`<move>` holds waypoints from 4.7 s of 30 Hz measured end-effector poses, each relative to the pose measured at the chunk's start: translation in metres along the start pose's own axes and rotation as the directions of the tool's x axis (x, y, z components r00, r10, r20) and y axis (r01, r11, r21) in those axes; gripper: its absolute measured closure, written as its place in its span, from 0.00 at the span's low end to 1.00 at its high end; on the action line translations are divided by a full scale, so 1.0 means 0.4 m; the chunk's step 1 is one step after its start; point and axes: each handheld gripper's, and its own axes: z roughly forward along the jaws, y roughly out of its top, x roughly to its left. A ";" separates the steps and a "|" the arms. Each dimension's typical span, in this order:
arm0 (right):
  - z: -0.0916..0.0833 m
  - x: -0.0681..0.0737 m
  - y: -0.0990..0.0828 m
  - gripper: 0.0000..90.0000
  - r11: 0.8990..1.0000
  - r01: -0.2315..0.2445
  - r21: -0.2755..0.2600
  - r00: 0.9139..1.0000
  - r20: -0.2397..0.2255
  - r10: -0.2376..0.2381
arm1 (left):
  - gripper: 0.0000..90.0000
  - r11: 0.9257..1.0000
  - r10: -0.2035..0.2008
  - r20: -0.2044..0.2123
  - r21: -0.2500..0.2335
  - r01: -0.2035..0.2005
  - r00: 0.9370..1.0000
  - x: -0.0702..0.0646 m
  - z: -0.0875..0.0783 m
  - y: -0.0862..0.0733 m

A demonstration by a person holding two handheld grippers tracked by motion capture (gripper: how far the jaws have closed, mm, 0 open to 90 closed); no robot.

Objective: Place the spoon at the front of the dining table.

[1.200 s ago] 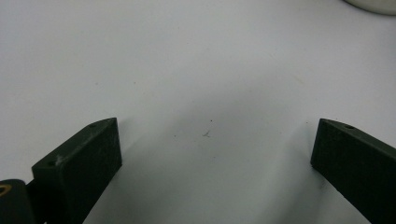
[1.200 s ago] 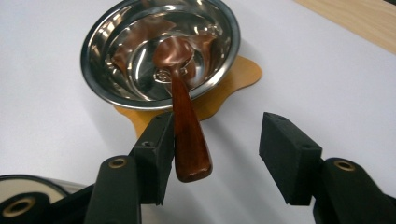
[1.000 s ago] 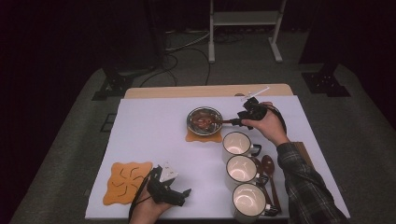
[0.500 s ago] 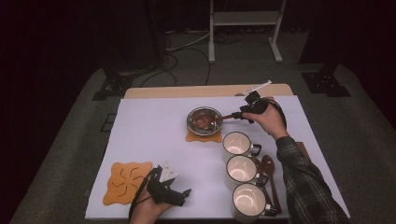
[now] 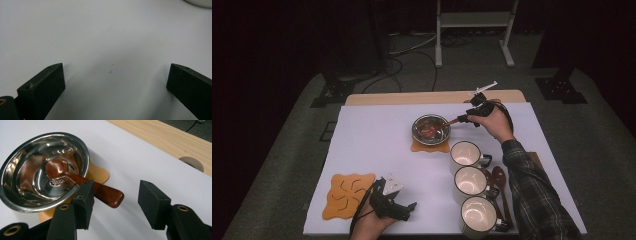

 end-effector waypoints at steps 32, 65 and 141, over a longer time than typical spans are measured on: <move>-0.102 0.034 -0.058 0.47 0.995 0.011 -0.094 0.999 -0.031 -0.014 | 0.01 1.000 -0.004 0.001 -0.001 0.004 1.000 -0.001 0.000 0.000; -0.180 0.025 -0.171 0.44 0.992 -0.029 -0.122 0.999 -0.025 0.026 | 0.01 1.000 -0.003 0.002 0.000 0.003 1.000 0.000 0.000 0.000; -0.274 -0.043 -0.375 0.46 0.988 -0.118 -0.102 0.986 0.102 0.128 | 0.01 1.000 -0.002 0.002 0.003 0.002 1.000 0.000 -0.001 0.000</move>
